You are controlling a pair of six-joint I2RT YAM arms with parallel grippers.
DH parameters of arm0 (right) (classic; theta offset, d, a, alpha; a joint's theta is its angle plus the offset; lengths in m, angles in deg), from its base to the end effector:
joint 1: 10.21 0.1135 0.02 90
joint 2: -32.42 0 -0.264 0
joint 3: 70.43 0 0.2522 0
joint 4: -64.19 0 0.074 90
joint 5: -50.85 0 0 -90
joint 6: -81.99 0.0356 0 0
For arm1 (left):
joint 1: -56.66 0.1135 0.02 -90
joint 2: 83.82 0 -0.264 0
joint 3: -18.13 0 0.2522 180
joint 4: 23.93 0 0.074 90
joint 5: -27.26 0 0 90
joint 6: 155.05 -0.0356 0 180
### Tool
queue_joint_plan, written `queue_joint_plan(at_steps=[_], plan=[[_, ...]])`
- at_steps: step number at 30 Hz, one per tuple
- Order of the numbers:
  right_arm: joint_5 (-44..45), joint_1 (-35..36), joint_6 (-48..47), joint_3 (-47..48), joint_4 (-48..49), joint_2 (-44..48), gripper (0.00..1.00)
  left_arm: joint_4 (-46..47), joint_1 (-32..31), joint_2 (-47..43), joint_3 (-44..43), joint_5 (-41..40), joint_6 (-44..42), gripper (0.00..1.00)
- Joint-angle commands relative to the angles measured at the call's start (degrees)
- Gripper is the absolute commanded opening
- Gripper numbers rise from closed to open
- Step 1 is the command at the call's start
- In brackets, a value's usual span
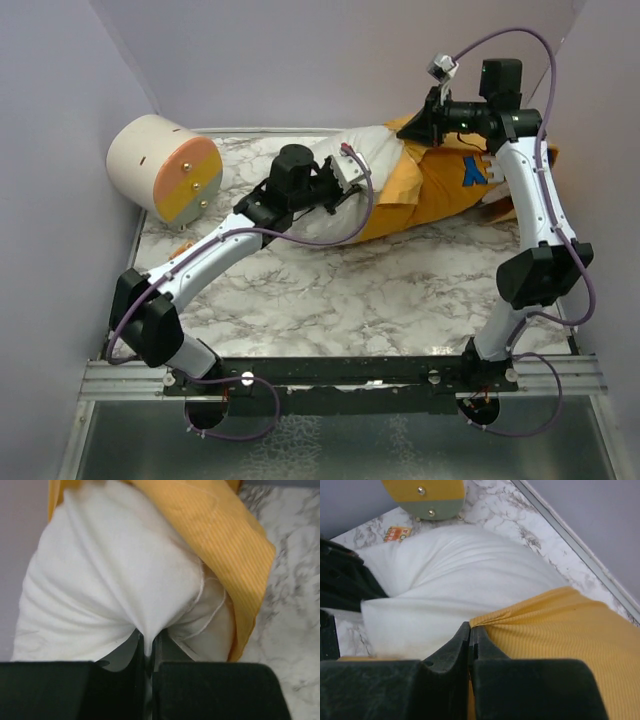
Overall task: Put the pillow into the pillowcase
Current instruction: Stuff the pillow into the pillowcase.
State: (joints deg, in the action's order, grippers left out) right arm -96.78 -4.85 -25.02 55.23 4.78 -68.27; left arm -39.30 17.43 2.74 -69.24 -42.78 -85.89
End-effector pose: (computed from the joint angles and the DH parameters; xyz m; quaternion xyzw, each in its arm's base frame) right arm 0.3699 0.0649 0.4268 -0.3707 0.7169 0.3828 0.4495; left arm 0.2714 -0.2373 0.3536 0.4817 0.6214 -0.2316 0.5729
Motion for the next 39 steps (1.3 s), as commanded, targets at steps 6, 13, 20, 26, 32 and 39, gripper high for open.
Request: queue_joint_plan(at_steps=[6,13,20,26,32,39], plan=[[-6.32,14.56,-1.08,2.18,2.11,2.14,0.00,17.46,1.17,-2.31,3.10,16.94,34.54,0.00],[0.49,14.70,-6.34,-17.66,4.57,14.89,0.01,42.81,9.77,7.73,14.14,23.28,60.42,0.00],[2.96,10.36,-7.41,-21.23,5.53,20.08,0.22,48.32,9.63,8.02,19.70,22.90,61.81,0.00],[-1.06,6.85,-9.61,-17.19,1.31,25.71,0.64,46.51,9.04,7.74,19.88,23.10,59.99,0.00],[10.94,2.99,-8.80,-28.64,6.51,32.33,1.00,48.53,8.73,8.35,20.09,23.56,61.11,0.00],[20.11,3.00,-14.66,-38.05,10.19,33.58,1.00,48.69,8.46,7.86,19.53,23.98,61.29,0.00]])
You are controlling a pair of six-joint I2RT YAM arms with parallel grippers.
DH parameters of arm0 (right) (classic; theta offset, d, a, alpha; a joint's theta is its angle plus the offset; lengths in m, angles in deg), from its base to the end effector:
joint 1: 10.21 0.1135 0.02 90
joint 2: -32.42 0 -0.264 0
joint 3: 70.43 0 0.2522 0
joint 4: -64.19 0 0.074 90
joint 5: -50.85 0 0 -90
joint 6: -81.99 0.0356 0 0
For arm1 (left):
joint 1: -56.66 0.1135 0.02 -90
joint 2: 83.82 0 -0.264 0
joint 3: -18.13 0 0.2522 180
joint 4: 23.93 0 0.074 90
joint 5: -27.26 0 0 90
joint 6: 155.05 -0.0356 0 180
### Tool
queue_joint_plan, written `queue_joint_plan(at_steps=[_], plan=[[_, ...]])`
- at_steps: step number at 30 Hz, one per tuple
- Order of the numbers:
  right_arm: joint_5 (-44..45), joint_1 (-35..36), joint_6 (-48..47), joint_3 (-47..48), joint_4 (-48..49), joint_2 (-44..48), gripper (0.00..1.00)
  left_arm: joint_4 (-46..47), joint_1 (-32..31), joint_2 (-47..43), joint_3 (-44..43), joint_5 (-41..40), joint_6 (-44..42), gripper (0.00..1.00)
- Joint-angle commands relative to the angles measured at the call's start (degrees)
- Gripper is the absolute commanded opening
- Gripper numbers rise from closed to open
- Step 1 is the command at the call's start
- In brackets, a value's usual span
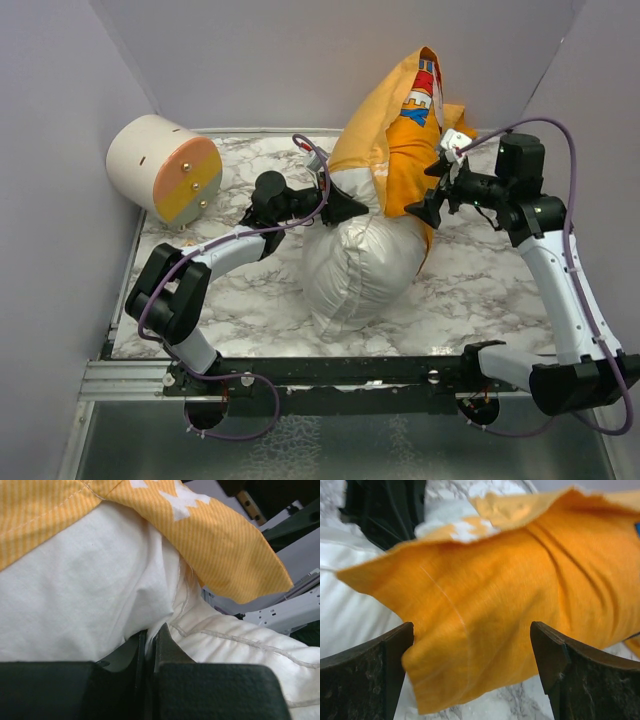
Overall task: Put the pillow into the pillowcase
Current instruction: Stuff the pillow into the pillowcase.
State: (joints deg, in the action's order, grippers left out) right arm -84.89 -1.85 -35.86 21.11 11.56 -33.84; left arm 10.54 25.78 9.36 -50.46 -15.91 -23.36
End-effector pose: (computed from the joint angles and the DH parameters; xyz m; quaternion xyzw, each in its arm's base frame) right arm 0.2234 0.0586 0.4174 -0.4366 0.6853 0.2461 0.5283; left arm 0.2964 -0.2075 0.2890 0.2472 0.6166 -0.6218 0.4148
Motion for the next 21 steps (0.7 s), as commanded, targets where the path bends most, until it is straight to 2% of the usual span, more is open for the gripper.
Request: queue_joint_plan(at_steps=[1,4,6,7,8,10,11,12,14,17,21], plan=[[8.69,0.06,-4.03,-4.50,4.24,-1.07,1.00,-1.19,0.11,1.09,0.72,-2.88,-1.14,0.00],[9.49,0.07,-4.20,-5.00,6.09,-2.40,1.00,-1.32,0.11,0.72,0.65,-2.80,-1.16,0.00],[8.55,0.07,-3.61,-4.61,7.35,-3.38,0.93,-1.78,0.11,0.59,0.21,-2.71,-1.55,0.00],[7.39,0.08,-3.16,-4.01,7.60,-4.01,0.84,-2.24,0.07,0.64,-0.27,-2.75,-1.86,0.00],[5.24,0.08,-2.56,-3.07,7.55,-4.45,0.70,-2.64,0.11,0.74,-0.94,-2.77,-2.05,0.00],[-0.70,0.03,-1.51,-0.31,6.18,-5.19,0.35,-3.40,0.25,1.34,-2.77,-2.92,-2.22,0.00],[-4.67,0.07,-0.85,1.24,5.35,-5.38,0.23,-3.67,0.40,1.80,-4.02,-2.96,-2.12,0.00],[-8.99,0.08,-0.43,2.92,3.97,-5.80,0.14,-3.86,0.60,2.39,-5.34,-3.12,-1.83,0.00],[-20.36,0.45,-0.34,6.92,0.76,-7.18,0.03,-3.61,1.20,4.54,-9.59,-3.59,-0.21,0.00],[-28.18,3.83,0.97,16.80,-3.56,-10.23,0.01,-5.46,2.06,8.92,-19.05,-4.99,1.86,0.00],[-38.38,4.83,7.16,24.35,-3.26,-12.83,0.00,-14.62,2.31,12.39,-29.59,-12.43,-0.12,0.00]])
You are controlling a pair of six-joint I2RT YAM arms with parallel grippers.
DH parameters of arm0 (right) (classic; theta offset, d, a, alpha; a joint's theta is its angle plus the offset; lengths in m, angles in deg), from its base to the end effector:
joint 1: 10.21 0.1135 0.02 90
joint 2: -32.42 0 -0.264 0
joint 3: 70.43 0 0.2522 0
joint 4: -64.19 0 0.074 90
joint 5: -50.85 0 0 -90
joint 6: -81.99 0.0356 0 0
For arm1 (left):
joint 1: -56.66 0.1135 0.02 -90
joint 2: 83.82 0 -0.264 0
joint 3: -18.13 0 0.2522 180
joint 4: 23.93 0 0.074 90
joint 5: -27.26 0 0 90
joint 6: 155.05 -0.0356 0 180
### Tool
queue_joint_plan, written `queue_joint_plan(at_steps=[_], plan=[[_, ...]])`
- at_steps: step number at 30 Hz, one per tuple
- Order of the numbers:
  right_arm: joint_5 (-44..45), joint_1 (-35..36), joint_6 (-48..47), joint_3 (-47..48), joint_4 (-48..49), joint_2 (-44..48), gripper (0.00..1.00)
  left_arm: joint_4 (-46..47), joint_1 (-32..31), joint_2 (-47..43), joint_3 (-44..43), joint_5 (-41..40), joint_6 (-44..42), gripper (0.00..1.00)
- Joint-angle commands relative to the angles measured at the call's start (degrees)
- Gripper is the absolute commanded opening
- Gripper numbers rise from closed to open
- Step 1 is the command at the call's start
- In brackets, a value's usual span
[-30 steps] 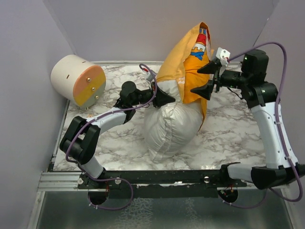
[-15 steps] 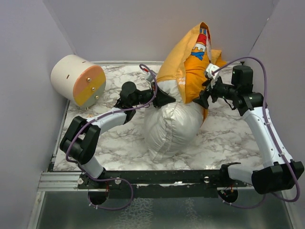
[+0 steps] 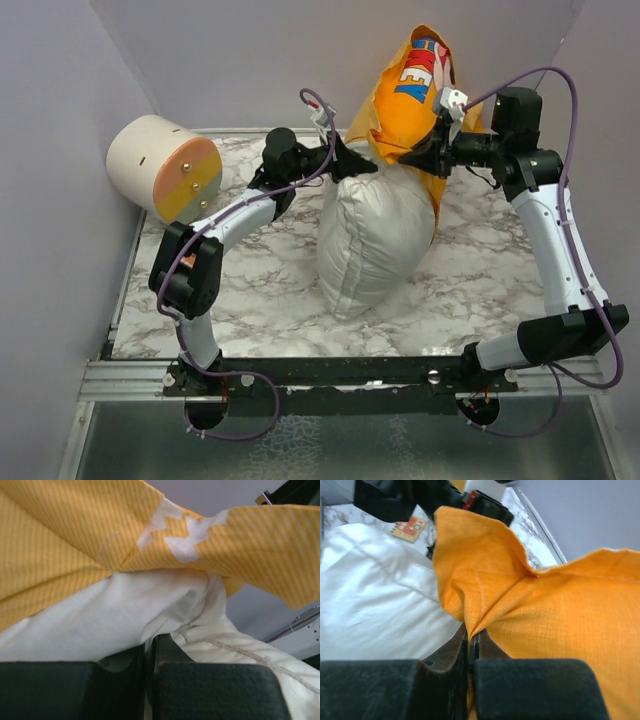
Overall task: Put the pillow into the pillowcase
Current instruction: Stuff the pillow into the pillowcase.
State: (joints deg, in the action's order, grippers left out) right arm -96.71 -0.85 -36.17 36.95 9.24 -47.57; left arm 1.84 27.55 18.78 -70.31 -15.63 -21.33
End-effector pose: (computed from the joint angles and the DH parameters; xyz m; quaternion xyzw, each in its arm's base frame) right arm 0.2719 0.0753 0.4464 -0.4773 0.6295 0.3320 0.5154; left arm 0.3528 -0.2263 0.3292 0.2335 0.6140 -0.6250 0.4218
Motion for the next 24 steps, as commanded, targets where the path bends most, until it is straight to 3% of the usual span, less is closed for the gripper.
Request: queue_joint_plan(at_steps=[1,5,11,13,18,24], plan=[[-29.22,4.39,8.56,8.33,-0.68,0.86,0.00,-6.27,0.54,3.37,-10.31,-14.84,-2.08,0.00],[-31.72,6.01,10.77,-2.14,2.61,3.58,0.00,-4.59,0.56,3.22,-6.62,-22.10,-1.00,0.00],[-9.16,4.24,11.88,-18.63,7.25,3.35,0.01,8.50,0.54,3.47,4.04,-20.48,3.96,0.00],[-7.12,1.30,13.44,-21.56,10.83,2.68,0.01,10.23,0.66,2.89,6.74,-18.45,3.79,0.00],[-6.79,-1.02,15.15,-20.52,13.33,-0.01,0.01,6.34,4.62,-4.59,13.43,-19.48,-1.56,0.54],[-6.58,-1.02,17.16,-16.67,14.60,-1.87,0.01,-4.32,18.31,-21.87,19.42,-18.78,-6.72,0.87]])
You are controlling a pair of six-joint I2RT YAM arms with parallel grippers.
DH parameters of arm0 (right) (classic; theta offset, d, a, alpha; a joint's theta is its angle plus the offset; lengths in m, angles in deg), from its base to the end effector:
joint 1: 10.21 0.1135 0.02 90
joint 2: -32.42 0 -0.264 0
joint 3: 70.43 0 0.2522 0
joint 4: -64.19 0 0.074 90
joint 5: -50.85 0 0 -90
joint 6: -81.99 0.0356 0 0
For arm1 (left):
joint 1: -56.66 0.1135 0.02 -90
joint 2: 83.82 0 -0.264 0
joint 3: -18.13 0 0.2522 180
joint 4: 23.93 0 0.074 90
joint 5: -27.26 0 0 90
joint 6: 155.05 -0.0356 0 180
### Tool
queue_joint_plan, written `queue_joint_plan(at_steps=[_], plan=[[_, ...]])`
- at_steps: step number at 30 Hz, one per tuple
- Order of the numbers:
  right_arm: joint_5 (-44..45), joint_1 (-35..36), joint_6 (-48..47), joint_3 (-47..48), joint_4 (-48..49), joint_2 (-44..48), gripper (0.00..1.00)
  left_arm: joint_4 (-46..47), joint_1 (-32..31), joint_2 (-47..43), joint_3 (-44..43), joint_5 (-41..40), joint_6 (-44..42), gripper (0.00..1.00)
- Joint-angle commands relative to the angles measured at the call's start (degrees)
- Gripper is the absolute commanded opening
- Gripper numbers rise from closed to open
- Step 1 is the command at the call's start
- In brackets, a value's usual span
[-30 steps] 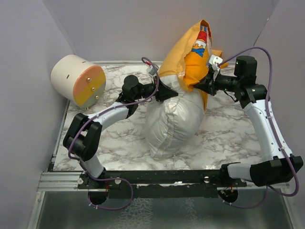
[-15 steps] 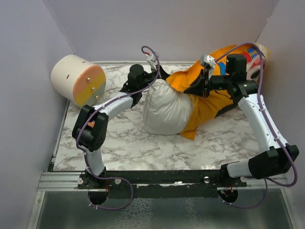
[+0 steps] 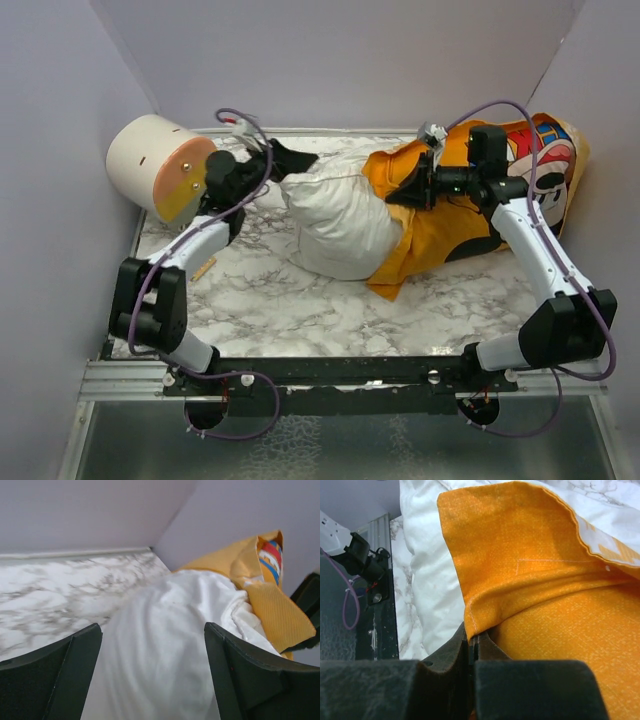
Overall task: Put the pillow into the pillowcase
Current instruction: Stuff the pillow into the pillowcase.
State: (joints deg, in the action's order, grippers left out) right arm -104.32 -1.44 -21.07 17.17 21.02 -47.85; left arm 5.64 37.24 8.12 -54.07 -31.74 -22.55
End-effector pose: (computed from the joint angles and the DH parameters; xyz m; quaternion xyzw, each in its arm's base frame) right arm 0.2892 0.0773 0.3538 -0.3828 0.6902 0.4648 0.4013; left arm 0.3422 -0.1401 0.3100 0.0762 0.6489 -0.5268 0.5437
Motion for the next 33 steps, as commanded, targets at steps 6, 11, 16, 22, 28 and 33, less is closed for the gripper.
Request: queue_joint_plan(at_steps=[6,11,16,22,28,33], plan=[[-0.44,-0.43,3.22,5.44,3.02,-3.87,0.01,-20.31,17.68,-31.70,12.81,0.08,-11.37,0.98],[-0.87,-0.43,3.29,6.17,2.69,-5.27,0.01,-14.53,16.52,-43.00,26.60,10.70,-10.55,0.98],[-1.49,-0.43,3.37,6.04,2.53,-6.19,0.01,-11.64,-3.08,-44.73,32.18,-3.44,-22.00,0.99],[-1.91,-0.44,2.61,6.38,0.56,-5.15,0.01,-11.89,-13.55,-26.30,24.51,-15.94,-35.53,0.99],[-2.54,2.95,1.50,12.99,-3.68,-6.11,0.01,8.38,-13.54,-10.26,20.32,-8.16,-31.14,0.96],[-1.58,12.19,-0.98,31.45,-10.90,-13.75,0.01,5.84,-13.64,-4.74,7.99,1.21,-28.18,0.21]])
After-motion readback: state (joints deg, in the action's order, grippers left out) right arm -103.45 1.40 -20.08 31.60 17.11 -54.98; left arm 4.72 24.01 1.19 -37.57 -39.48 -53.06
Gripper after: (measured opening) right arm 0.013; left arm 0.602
